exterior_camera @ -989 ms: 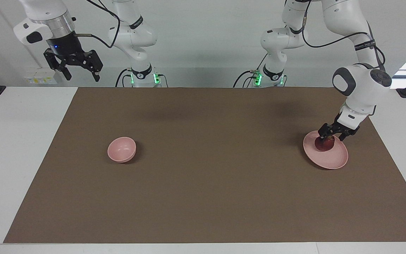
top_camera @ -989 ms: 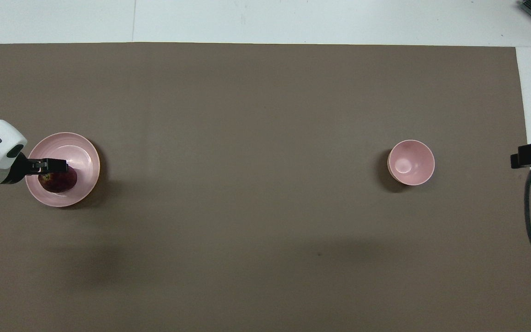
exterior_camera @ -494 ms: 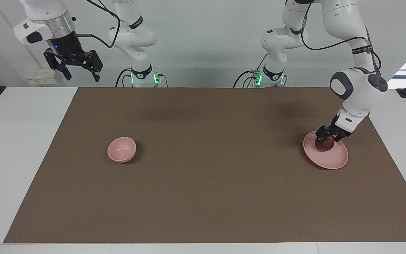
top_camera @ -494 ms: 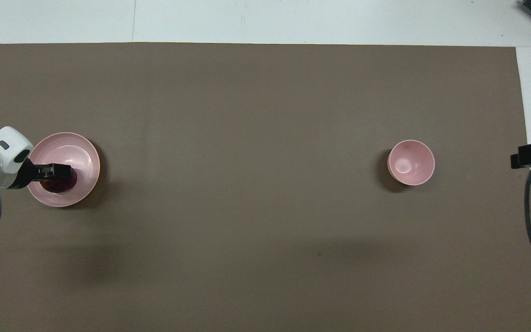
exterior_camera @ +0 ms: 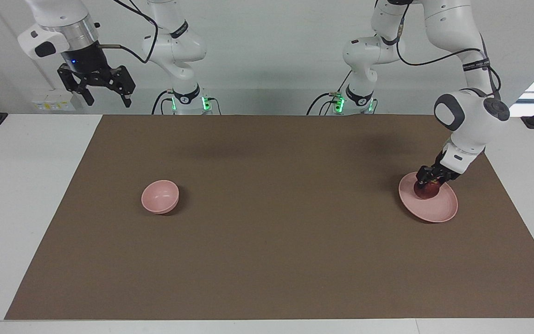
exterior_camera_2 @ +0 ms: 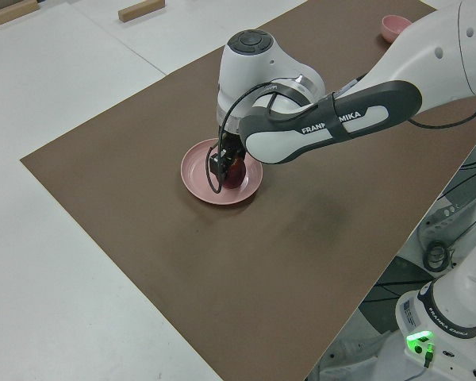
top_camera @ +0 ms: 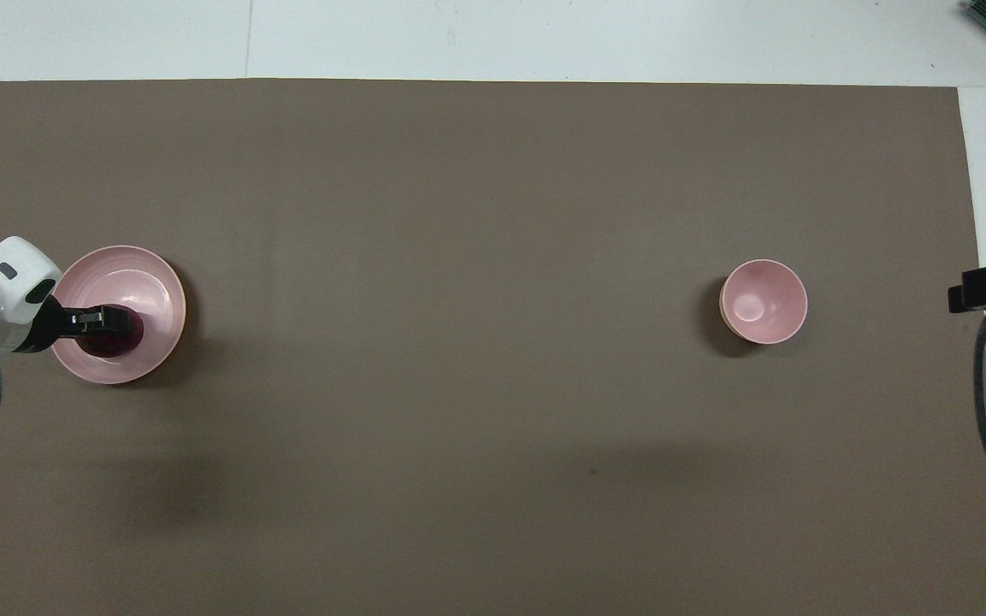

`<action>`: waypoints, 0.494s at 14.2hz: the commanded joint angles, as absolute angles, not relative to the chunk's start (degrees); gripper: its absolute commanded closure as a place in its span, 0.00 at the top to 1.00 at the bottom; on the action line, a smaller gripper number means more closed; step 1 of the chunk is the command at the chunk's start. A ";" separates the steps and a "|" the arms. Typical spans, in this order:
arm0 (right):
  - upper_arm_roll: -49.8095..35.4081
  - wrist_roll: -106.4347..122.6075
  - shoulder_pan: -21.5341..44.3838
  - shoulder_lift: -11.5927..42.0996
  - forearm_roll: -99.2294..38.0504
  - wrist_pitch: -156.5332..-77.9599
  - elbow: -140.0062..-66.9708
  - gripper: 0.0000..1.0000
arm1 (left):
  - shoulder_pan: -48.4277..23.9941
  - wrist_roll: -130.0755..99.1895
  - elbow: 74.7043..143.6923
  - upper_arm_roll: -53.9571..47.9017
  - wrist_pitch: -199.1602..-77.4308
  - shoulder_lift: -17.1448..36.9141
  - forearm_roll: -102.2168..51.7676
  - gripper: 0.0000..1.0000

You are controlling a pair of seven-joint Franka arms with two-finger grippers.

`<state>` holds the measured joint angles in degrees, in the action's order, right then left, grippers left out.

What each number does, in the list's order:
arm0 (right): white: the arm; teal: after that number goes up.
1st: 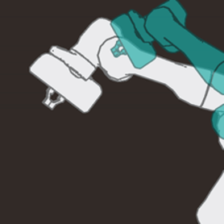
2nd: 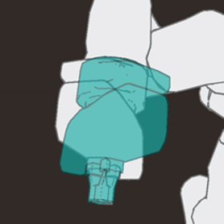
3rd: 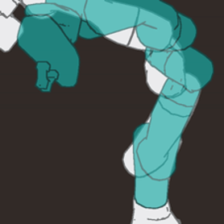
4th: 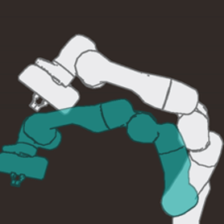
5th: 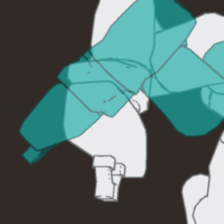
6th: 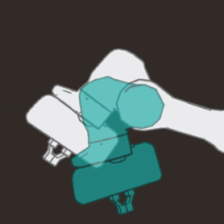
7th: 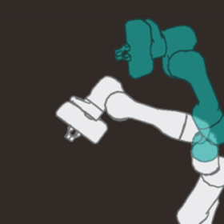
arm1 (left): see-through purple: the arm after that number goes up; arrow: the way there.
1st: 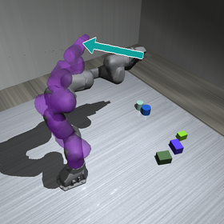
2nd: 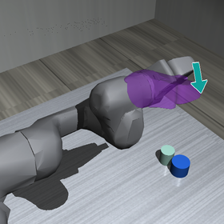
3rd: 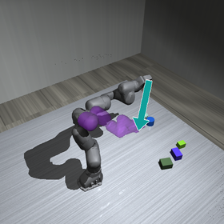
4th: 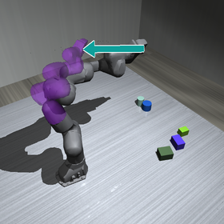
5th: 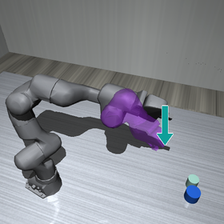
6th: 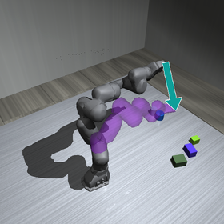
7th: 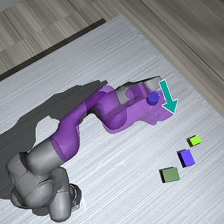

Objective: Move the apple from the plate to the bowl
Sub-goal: 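Close the left gripper on the red apple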

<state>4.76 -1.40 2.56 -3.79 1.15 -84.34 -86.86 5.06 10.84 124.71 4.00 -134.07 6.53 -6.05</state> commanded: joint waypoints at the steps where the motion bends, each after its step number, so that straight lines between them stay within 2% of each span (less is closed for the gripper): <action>1: 4.39 0.18 1.85 -3.96 0.70 -83.85 -86.84 1.00 | 5.28 11.16 123.23 3.52 -130.45 3.97 -6.86 0.00; 4: 4.39 -0.43 2.11 -3.96 0.70 -83.85 -86.84 1.00 | 4.83 10.99 121.38 2.82 -124.03 0.11 -6.86 0.00; 7: 4.31 -2.88 2.11 -3.96 -3.06 -84.20 -87.01 1.00 | -0.25 8.89 121.38 2.72 -121.82 -2.90 -7.03 0.00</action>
